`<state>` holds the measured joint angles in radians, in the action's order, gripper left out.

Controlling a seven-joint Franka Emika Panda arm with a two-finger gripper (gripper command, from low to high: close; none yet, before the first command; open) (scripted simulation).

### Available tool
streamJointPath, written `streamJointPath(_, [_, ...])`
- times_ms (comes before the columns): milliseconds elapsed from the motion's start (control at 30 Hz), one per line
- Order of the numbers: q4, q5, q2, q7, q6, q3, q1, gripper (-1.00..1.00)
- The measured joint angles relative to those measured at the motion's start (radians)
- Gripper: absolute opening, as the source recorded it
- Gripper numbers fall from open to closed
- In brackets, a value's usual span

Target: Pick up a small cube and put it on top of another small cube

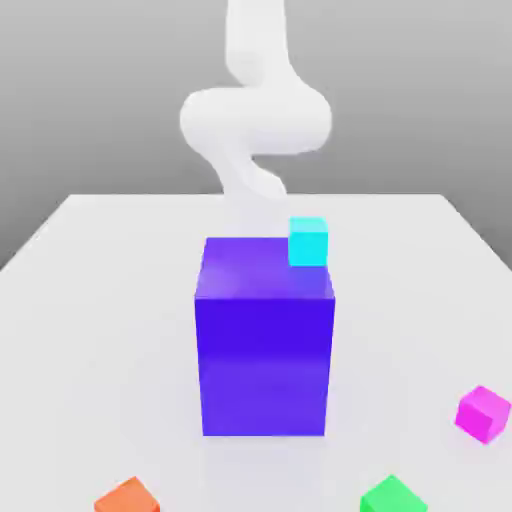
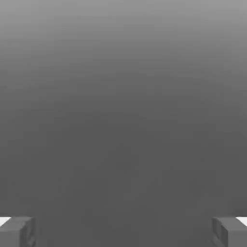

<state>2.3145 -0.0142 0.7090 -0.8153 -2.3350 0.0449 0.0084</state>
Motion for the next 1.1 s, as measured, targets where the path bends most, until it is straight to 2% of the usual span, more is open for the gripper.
streamJointPath(467, [0.081,-0.128,-0.512,-0.122,-0.197,0.246,0.072,0.00])
streamJointPath(633, [0.110,-0.192,-0.695,-0.177,-0.265,0.307,0.141,0.00])
streamJointPath(867, [0.151,-0.244,-0.946,-0.229,-0.364,0.347,0.243,0.00])
streamJointPath(1033, [0.121,-0.360,-1.128,-0.319,-0.484,0.248,0.344,0.00])
streamJointPath(1067, [0.114,-0.380,-1.156,-0.334,-0.505,0.225,0.363,-1.00])
streamJointPath(1100, [0.114,-0.380,-1.156,-0.334,-0.505,0.225,0.363,-1.00])
